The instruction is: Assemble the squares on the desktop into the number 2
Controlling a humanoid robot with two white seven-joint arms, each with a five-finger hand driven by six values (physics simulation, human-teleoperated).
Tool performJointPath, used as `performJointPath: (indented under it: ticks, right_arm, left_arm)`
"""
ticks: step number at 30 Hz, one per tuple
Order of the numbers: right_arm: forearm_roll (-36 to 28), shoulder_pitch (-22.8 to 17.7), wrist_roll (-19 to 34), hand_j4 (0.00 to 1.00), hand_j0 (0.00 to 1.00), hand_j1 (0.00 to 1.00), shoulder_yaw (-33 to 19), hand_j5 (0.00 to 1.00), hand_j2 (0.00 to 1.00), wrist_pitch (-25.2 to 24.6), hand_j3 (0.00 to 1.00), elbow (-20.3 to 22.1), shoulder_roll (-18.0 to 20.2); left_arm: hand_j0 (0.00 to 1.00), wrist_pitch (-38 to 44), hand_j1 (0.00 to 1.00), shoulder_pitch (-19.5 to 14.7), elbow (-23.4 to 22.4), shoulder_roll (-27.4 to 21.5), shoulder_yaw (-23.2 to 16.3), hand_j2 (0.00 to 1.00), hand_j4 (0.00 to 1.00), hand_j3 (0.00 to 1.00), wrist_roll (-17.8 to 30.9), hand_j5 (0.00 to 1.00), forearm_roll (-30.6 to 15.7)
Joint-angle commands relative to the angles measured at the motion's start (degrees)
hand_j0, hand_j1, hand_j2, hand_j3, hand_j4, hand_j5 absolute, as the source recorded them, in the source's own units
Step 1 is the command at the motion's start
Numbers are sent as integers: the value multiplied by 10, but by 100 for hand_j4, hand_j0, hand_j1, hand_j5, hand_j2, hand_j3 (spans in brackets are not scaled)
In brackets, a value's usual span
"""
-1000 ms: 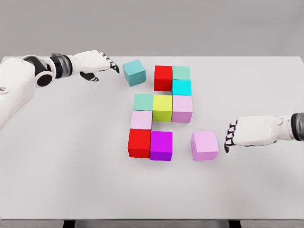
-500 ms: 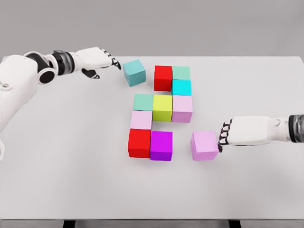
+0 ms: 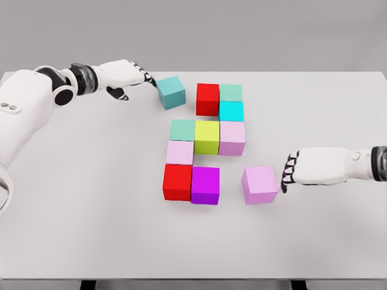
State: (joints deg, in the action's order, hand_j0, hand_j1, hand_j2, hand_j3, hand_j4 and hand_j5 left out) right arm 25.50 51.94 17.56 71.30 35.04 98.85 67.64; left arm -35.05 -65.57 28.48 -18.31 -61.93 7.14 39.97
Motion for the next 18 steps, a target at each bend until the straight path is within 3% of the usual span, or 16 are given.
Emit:
performJointPath:
  ticks: [1, 10, 14, 18]
  right_arm:
    - [-3, 0, 0, 62, 62, 62, 0, 62, 62, 0, 62, 1, 11]
    - [-5, 0, -33, 61, 61, 61, 2, 61, 61, 0, 61, -26, -2]
    - [-7, 41, -42, 61, 61, 61, 50, 61, 61, 0, 61, -38, 0]
    - [-8, 68, -55, 61, 61, 61, 80, 61, 61, 0, 61, -42, 4]
  left_arm:
    - [84, 1, 84, 0, -2, -1, 4, 84, 84, 84, 0, 84, -2]
    - [87, 1, 87, -16, -36, 27, 4, 87, 87, 87, 0, 87, 4]
    - [89, 1, 89, -21, -54, 35, 4, 89, 89, 89, 0, 89, 5]
    - [100, 1, 100, -29, -73, 54, 4, 100, 100, 100, 0, 100, 5]
